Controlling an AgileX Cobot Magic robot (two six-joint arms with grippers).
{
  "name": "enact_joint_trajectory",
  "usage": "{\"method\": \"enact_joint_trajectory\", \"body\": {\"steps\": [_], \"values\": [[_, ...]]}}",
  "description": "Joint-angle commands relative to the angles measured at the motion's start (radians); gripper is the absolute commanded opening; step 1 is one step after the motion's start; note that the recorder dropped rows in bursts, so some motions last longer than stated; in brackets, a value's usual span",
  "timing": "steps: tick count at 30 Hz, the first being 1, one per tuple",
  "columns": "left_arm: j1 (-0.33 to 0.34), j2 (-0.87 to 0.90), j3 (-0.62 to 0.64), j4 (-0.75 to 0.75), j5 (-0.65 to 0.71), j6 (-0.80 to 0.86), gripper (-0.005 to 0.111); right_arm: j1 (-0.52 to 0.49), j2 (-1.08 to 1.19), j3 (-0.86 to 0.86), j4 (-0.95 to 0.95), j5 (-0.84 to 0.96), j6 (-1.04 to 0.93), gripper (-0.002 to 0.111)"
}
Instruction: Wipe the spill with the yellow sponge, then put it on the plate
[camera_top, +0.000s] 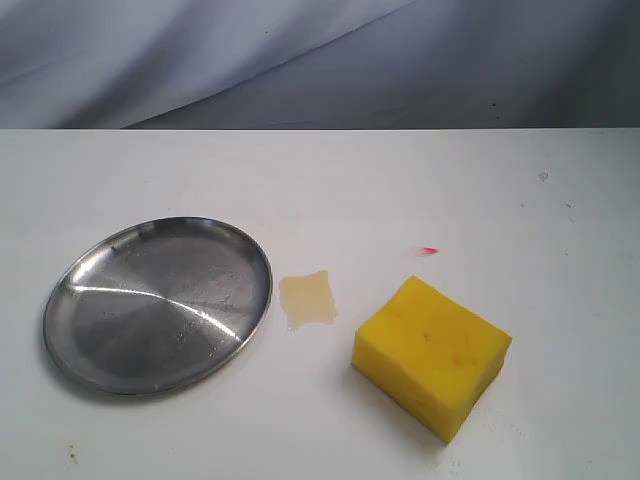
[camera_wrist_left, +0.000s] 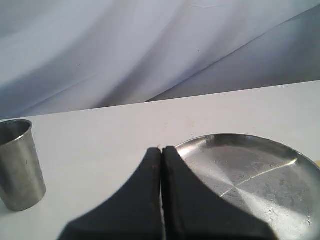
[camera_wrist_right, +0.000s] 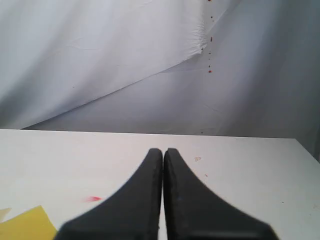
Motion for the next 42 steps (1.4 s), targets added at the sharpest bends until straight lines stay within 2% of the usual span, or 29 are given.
{"method": "enact_joint_trajectory", "body": {"steps": [1,8,10,11,13,14,16,19,24,26,30,31,33,42], "values": [[-0.001,-0.003,0.005,0.001,-0.006,-0.002,0.000,-0.006,-0.006,0.004,-0.003,0.001,0.000,0.001],[-0.001,-0.003,0.005,0.001,-0.006,-0.002,0.000,-0.006,-0.006,0.004,-0.003,-0.042,0.000,0.001],[-0.001,-0.003,0.005,0.001,-0.006,-0.002,0.000,-0.006,-0.006,0.004,0.007,-0.180,0.004,0.001],[-0.001,-0.003,0.005,0.001,-0.006,-0.002,0.000,-0.006,-0.006,0.004,0.149,-0.362,0.097,0.001],[-0.001,-0.003,0.005,0.001,-0.006,-0.002,0.000,-0.004,-0.006,-0.017,0.248,-0.467,0.137,0.001],[-0.001,-0.003,0.005,0.001,-0.006,-0.002,0.000,-0.004,-0.006,-0.055,0.227,-0.444,0.136,0.001],[-0.001,-0.003,0.005,0.001,-0.006,-0.002,0.000,-0.001,0.072,-0.193,0.171,-0.262,0.136,0.000],[-0.001,-0.003,0.005,0.001,-0.006,-0.002,0.000,-0.001,0.221,-0.301,0.136,-0.163,0.131,0.000],[-0.001,-0.003,0.005,0.001,-0.006,-0.002,0.000,0.001,0.499,-0.567,0.126,0.236,0.061,0.000],[-0.001,-0.003,0.005,0.001,-0.006,-0.002,0.000,0.001,0.616,-0.685,0.195,0.415,-0.060,0.000],[-0.001,-0.003,0.005,0.001,-0.006,-0.002,0.000,0.001,0.835,-0.871,0.483,0.730,-0.385,0.000],[-0.001,-0.003,0.005,0.001,-0.006,-0.002,0.000,0.009,0.878,-0.906,0.556,0.775,-0.445,0.000],[-0.001,-0.003,0.005,0.001,-0.006,-0.002,0.000,0.044,0.984,-0.965,0.577,0.842,-0.490,0.000],[-0.001,-0.003,0.005,0.001,-0.006,-0.002,0.000,0.295,1.392,-1.083,0.322,0.893,-0.406,0.000]]}}
